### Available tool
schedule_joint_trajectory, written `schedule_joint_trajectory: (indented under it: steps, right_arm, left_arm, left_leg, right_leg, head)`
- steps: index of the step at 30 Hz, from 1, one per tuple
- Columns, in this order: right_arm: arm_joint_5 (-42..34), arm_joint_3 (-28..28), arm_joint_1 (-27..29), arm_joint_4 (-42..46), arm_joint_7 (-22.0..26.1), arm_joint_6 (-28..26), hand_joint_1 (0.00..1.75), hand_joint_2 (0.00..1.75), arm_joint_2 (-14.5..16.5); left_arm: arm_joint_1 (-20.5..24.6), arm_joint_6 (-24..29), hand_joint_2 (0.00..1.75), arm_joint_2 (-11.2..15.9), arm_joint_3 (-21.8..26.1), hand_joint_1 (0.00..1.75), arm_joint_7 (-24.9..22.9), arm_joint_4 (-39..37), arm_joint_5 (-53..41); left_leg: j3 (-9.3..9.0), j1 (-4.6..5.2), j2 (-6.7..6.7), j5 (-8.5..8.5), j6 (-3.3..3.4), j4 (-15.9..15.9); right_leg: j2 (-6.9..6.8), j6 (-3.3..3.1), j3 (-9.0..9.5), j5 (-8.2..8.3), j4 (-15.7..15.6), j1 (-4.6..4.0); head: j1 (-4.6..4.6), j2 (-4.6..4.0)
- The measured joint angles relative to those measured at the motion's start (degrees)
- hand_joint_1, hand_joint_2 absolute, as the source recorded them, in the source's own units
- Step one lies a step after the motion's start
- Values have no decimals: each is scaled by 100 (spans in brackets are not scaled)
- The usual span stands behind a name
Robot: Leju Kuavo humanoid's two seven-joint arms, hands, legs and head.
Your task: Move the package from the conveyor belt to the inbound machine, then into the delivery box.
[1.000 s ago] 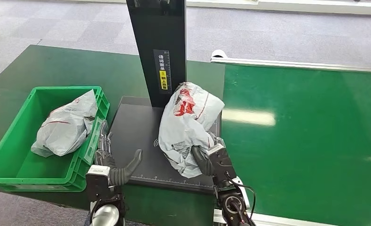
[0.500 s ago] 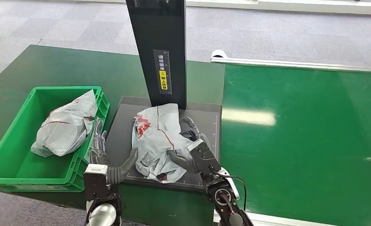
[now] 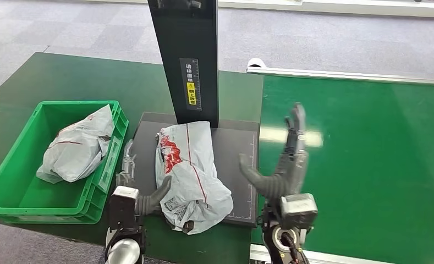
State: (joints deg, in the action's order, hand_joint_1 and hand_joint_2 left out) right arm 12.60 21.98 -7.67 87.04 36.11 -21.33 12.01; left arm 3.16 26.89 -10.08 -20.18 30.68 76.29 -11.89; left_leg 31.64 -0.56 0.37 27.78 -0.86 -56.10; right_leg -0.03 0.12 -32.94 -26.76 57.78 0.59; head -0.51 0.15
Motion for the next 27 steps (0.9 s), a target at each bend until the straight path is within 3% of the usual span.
schedule_joint_trajectory:
  steps: [4, 9, 13, 17, 20, 27]
  right_arm:
    - [-249, -258, 218, 735, 214, -383, 0, 175, -20]
    - [-607, -494, 434, 1704, 363, -1230, 0, 175, -72]
    - [-637, -641, 568, 2169, 365, -1238, 0, 175, -119]
    - [-672, -771, 635, 2281, 365, -1105, 0, 175, -121]
    - [-724, -815, 655, 2313, 365, -1130, 0, 175, -125]
    - [-794, -864, 662, 2300, 365, -1181, 0, 175, -157]
  left_arm:
    - [126, -271, 175, -50, -148, 0, -180, -247, -262]
    - [294, -853, 175, -100, -358, 2, -384, -695, -991]
    - [436, -951, 175, -173, -479, 7, -450, -1149, -1488]
    - [513, -958, 175, -244, -507, 149, -448, -1411, -1628]
    - [541, -958, 175, -272, -507, 162, -448, -1502, -1651]
    - [611, -1008, 175, -291, -500, 168, -448, -1579, -1677]
  left_leg:
    - [-4, 0, 6, 2, 0, -1]
    - [-3, 0, 3, 1, 0, 0]
    - [-4, 0, 5, 2, 0, 0]
    - [-4, 0, 2, 2, 0, 0]
    - [-5, 0, 1, 2, 0, 1]
    - [-4, 0, 1, 2, 0, 1]
  right_leg:
    - [3, 0, 0, 1, -1, 1]
    - [1, 0, 1, 0, -1, 0]
    - [5, 0, 1, 0, -1, 0]
    - [3, 0, 3, 0, -1, 0]
    - [4, 0, 4, 0, -1, 0]
    - [3, 0, 4, 0, -1, 0]
  head:
    - [-2, 1]
    - [-2, -1]
    - [-2, -1]
    - [-2, 0]
    - [-3, -1]
    - [-2, 0]
